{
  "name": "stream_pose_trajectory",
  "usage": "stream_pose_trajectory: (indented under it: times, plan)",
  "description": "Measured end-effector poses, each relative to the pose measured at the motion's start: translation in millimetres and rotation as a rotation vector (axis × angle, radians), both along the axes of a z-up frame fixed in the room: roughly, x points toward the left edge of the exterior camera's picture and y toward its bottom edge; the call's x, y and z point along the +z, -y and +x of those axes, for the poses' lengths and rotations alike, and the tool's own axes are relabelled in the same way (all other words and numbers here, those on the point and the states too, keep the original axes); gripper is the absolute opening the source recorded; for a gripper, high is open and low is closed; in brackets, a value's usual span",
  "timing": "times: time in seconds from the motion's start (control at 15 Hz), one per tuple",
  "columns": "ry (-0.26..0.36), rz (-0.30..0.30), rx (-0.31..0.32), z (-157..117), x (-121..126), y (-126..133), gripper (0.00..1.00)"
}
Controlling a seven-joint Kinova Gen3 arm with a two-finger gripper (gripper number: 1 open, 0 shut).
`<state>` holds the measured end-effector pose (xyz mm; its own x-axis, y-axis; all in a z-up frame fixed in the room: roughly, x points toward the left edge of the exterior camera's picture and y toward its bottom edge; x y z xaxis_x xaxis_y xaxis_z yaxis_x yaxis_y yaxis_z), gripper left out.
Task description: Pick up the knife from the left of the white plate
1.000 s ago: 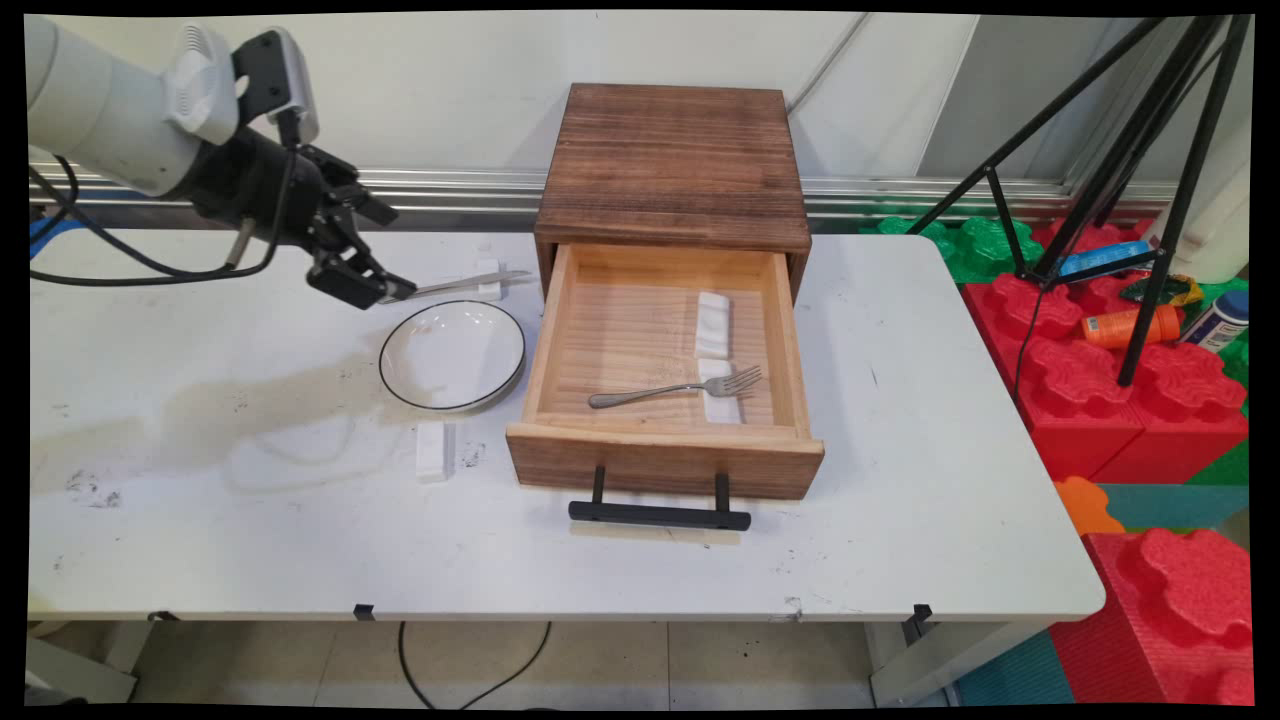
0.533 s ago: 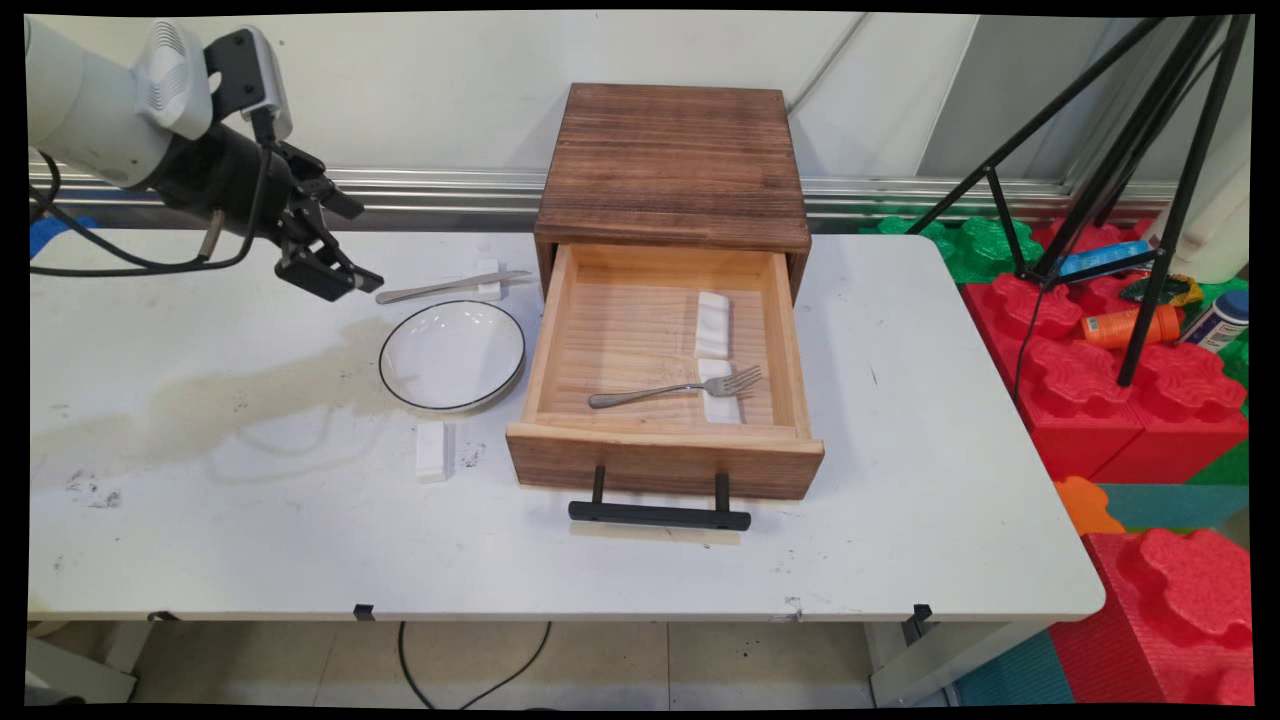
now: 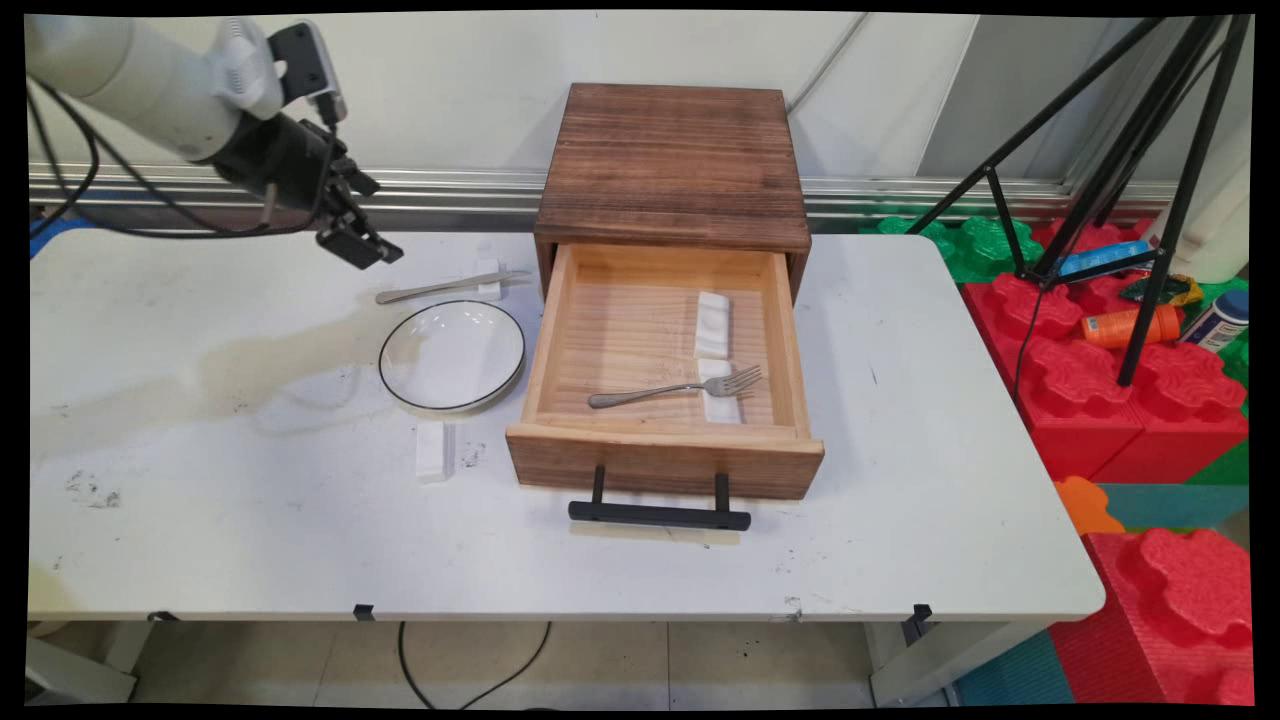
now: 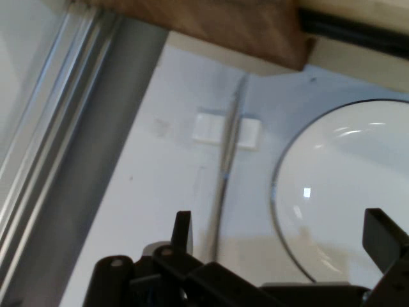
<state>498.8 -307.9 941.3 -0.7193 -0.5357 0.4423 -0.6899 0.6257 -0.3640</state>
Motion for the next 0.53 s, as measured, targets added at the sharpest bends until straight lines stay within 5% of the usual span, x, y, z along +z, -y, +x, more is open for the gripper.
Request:
stream_pose_trajectory:
  times: [0.53]
  plan:
    - [0.042, 0.065, 0.030, 23, -32, 67, 1.00]
